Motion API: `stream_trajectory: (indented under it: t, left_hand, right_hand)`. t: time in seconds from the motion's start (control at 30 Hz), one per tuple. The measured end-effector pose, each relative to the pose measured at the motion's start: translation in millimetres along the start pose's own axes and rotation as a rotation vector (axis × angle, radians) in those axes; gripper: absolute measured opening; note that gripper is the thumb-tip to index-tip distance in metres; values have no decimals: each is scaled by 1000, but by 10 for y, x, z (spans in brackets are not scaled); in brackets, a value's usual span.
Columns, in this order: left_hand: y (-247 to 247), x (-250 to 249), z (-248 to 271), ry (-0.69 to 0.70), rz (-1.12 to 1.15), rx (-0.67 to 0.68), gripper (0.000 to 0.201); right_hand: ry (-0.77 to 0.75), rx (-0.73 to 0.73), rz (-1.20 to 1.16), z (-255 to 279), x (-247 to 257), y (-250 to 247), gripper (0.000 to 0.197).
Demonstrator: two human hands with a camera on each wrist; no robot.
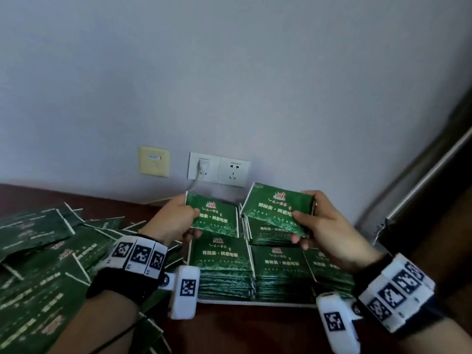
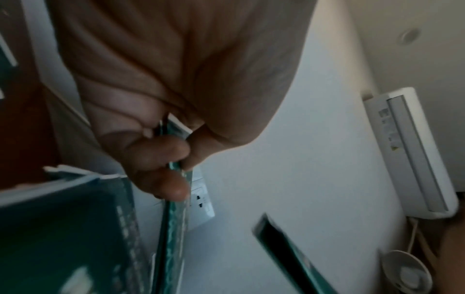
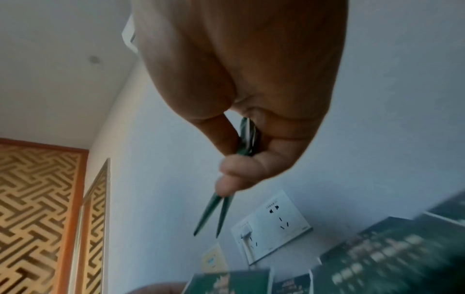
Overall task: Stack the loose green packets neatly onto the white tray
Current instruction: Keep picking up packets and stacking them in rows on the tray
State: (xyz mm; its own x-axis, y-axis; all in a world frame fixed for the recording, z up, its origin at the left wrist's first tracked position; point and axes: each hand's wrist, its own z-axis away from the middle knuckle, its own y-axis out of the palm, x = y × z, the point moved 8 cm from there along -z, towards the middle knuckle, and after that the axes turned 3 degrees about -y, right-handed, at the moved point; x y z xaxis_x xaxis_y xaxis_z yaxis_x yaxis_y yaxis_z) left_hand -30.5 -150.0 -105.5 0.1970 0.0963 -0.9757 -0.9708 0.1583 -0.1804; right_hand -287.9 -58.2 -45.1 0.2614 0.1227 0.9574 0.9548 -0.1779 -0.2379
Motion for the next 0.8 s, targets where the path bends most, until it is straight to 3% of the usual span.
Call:
stream_trajectory:
  t: [0.13, 0.3, 0.37, 0.5, 0.67, 0.8]
  left_hand:
    - [-18, 142, -166, 30, -184, -61, 11]
    - [-143, 265, -283, -10, -565, -190, 45]
    - [-119, 278, -286, -22, -585, -158, 51]
    - [-79, 234, -279, 8, -595, -94, 39]
    - [-32, 140, -221, 49, -630, -20, 41]
    - [83, 106, -186, 48, -702, 66, 45]
  right_hand:
    - [49, 99, 183, -712, 193, 221, 28]
    - [131, 152, 384, -1322, 21, 551, 30]
    - [153, 168, 470, -1473, -113, 653, 33]
    - [220, 172, 569, -1637, -386, 788, 41]
    - [107, 185, 925, -1748, -332, 908, 54]
    - [45, 209, 1054, -1753, -299, 982, 57]
